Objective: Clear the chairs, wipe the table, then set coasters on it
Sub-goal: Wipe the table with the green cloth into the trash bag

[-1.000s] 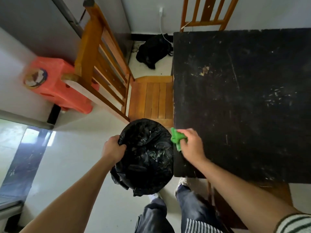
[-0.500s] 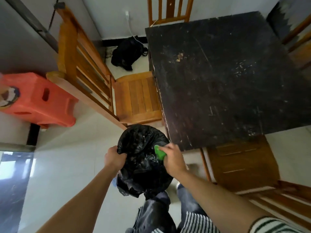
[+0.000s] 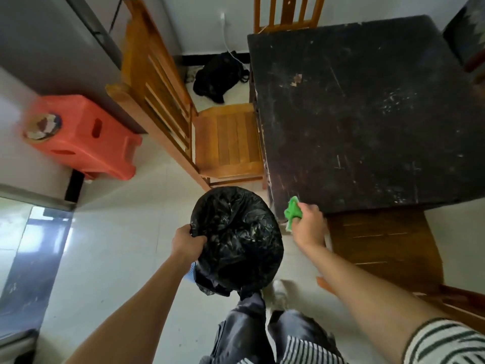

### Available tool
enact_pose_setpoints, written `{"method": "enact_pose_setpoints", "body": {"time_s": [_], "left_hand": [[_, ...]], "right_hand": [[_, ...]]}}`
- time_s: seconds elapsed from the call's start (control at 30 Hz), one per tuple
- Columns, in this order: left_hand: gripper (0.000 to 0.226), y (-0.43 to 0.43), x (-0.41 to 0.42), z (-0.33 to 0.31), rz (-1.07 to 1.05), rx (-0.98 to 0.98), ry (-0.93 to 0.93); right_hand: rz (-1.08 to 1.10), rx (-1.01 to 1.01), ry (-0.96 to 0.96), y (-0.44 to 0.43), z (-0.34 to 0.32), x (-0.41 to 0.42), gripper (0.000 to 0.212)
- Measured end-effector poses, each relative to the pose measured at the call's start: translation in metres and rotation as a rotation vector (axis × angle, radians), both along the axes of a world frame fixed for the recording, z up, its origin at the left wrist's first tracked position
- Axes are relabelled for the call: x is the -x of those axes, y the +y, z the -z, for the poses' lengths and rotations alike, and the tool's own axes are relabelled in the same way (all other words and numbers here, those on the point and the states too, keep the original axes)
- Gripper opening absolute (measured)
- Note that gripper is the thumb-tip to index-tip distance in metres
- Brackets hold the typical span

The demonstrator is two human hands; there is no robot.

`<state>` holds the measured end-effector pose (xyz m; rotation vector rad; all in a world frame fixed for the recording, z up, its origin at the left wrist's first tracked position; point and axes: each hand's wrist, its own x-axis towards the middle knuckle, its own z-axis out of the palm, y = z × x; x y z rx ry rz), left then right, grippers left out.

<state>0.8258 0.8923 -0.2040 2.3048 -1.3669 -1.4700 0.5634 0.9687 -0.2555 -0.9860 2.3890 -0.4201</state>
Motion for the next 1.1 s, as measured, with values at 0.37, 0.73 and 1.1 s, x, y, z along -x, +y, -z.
{"method": "enact_pose_setpoints", "body": {"time_s": [0.37, 0.73, 1.1], "left_hand": [[0.008, 0.045, -0.1, -0.047, -0.365, 0.045, 0.102], [0.02, 0.012, -0.288, -0.043, -0.744, 0.084, 0.294], [0.024, -0.077, -0.465, -0.047, -0.773, 0.047, 0.349]], "right_hand": [[-0.021, -0.108, -0.642, -0.044, -0.054, -0.119, 0.016], [0.032, -0.313, -0.72, -0.139, -0.047, -0.285, 0.014], [-0.117, -0.358, -0.703, -0.266, -0.057, -0.463, 0.006]]}}
